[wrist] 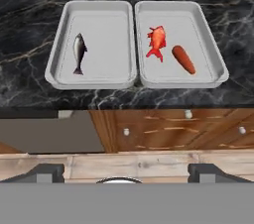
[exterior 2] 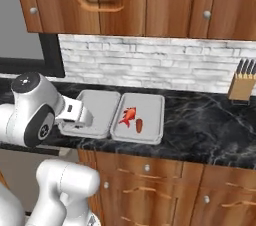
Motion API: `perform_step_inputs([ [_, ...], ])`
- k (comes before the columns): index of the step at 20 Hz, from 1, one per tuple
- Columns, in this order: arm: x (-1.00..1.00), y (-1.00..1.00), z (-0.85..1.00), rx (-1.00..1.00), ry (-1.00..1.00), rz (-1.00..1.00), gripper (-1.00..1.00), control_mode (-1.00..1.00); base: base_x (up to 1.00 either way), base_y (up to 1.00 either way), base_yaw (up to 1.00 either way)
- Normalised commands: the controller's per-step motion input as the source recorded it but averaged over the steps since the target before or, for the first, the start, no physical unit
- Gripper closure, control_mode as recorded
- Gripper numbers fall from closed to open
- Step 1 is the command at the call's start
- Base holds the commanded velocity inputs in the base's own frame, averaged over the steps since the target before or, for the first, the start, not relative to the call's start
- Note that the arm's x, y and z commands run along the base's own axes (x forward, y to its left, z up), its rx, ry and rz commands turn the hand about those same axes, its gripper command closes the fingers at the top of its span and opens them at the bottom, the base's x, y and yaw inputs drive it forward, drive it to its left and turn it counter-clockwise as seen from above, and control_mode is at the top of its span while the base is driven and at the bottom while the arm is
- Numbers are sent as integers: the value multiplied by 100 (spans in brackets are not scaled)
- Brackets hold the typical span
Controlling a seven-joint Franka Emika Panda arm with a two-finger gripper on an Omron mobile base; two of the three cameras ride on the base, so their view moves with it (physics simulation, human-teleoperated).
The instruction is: Place one carrot and one fish in each tupperware on the nearby counter, to pack two identical lunches.
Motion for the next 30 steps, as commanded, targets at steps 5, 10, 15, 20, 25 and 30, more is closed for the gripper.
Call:
perform_step_inputs([
  [5, 0, 0, 0, 0, 0, 0, -100, 100, -19, -100, -12],
  [10, 0, 0, 0, 0, 0, 0, -100, 100, 0, -100, -11],
  [15, 0, 0, 0, 0, 0, 0, -100, 100, -18, -100, 0],
  [20, 0, 0, 0, 0, 0, 0, -100, 100, -70, -74, 9],
  [25, 0, 0, 0, 0, 0, 0, -100, 100, -100, -31, 3],
  [30, 0, 0, 0, 0, 0, 0, -100, 100, -97, -48, -1],
])
